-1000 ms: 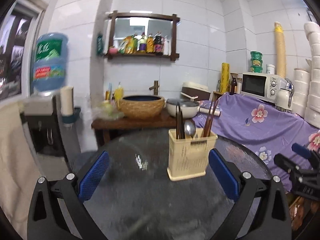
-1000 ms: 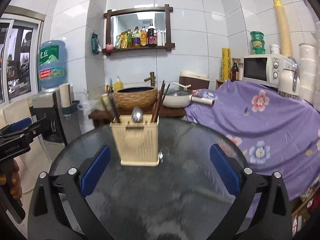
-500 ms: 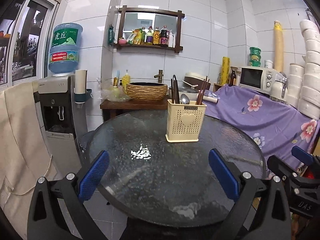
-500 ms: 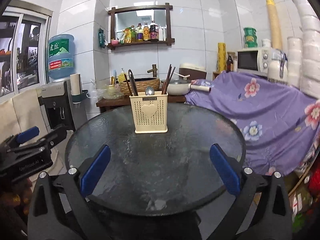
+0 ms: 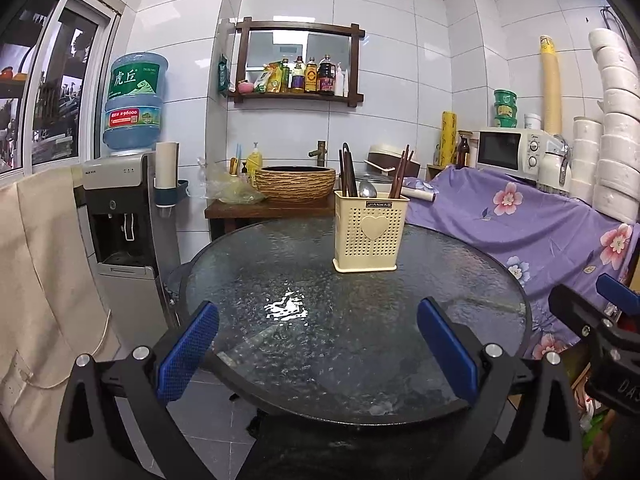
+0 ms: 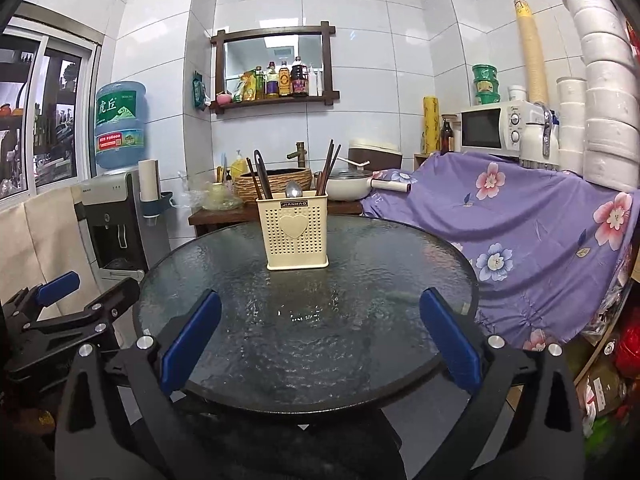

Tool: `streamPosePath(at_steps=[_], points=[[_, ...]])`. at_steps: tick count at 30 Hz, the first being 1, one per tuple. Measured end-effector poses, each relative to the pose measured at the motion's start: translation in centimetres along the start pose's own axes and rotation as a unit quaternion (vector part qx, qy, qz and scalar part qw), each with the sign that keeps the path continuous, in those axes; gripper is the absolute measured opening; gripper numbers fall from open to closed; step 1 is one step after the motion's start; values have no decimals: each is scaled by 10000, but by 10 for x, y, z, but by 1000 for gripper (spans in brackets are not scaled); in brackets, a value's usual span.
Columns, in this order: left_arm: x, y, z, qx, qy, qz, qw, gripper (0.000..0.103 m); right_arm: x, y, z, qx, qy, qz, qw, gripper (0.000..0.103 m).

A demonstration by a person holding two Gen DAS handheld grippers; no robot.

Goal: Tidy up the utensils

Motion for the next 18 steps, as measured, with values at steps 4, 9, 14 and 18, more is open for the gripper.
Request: streamPosePath(at_steps=[4,9,14,18], points=[[-2,0,-3,26,36,-35,10000,97,-2,1,-2,36,-9,-7,10000,98],[-2,1,1,-81,36,-4,10000,97,-1,-1,-3,39,-7,-8,10000,98],[1,1,7,-181,10,33,9998,97,2,0,0,9,-6,49,10000,98],[0,1,7,-170,-1,40,9998,97,1,1,-1,31,0,51,10000,98]])
Point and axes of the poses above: each gripper's, at about its wrist camera, not at the fingertips, and x roughly the way its jaws point, z to its left, y to its underside, the point moved 5 cm from there along x, roughly the way its jaws point
